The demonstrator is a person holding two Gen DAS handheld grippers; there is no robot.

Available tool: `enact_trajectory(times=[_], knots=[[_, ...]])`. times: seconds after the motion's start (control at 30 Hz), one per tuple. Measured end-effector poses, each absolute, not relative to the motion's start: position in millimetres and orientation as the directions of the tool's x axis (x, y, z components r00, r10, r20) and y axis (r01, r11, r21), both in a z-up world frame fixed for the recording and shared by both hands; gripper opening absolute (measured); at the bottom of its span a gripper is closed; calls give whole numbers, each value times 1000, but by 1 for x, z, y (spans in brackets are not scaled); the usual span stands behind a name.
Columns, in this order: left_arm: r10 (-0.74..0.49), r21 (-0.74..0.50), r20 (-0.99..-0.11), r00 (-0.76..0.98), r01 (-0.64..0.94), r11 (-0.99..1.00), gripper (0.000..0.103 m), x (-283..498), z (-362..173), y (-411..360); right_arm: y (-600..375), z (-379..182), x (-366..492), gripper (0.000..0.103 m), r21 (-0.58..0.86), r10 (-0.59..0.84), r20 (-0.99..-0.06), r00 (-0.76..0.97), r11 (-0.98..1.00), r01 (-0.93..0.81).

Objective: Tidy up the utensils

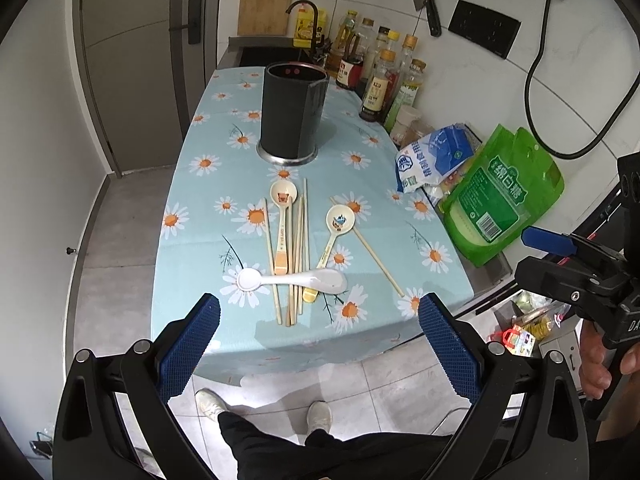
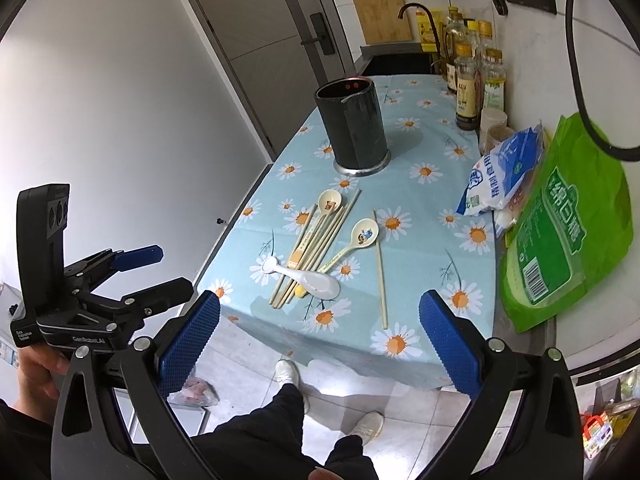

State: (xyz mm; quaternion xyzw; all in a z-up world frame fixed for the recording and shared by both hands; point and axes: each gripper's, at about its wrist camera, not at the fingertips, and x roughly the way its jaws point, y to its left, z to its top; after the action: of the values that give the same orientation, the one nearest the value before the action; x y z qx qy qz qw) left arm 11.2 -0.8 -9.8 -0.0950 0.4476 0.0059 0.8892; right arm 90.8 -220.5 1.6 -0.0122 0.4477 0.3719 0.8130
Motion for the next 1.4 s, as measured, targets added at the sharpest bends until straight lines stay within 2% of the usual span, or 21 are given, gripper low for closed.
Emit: enact_trajectory(times=[0.53,0.73,0.9,1.03,1.07,1.13,1.2,1.33,1.4], knots=[[-63,-147,-840,538,-114,982,96,28,-20,3,-206,-28,135,99,357,580,-791,196,697,-622],[-124,-208,-844,522,-107,972,96,46,-37,14,-202,-55,174,98,445,575,-813,89,713,-542],[-151,-252,-841,520,-129,959,95,56,-54,28,-183,-82,204,93,448,512,-859,-17,736,-508],[-169,-281,-852,495,-161,946,95,61,-75,37,-167,-111,227,84,405,428,-901,-74,767,-498],[-176,-288,-853,492,-161,944,95,61,-80,38,-162,-118,233,78,403,411,-906,-100,770,-494],[-177,-290,-858,483,-168,942,95,60,-89,40,-154,-129,242,76,373,367,-923,-116,778,-505],[-190,-307,-859,475,-182,934,95,60,-99,42,-140,-140,248,70,300,295,-951,-99,788,-538],[-211,-337,-854,476,-195,921,95,57,-109,46,-117,-154,251,60,277,228,-961,-158,777,-566],[-220,-350,-849,480,-198,916,95,55,-112,48,-106,-158,251,60,245,186,-969,-161,771,-588]])
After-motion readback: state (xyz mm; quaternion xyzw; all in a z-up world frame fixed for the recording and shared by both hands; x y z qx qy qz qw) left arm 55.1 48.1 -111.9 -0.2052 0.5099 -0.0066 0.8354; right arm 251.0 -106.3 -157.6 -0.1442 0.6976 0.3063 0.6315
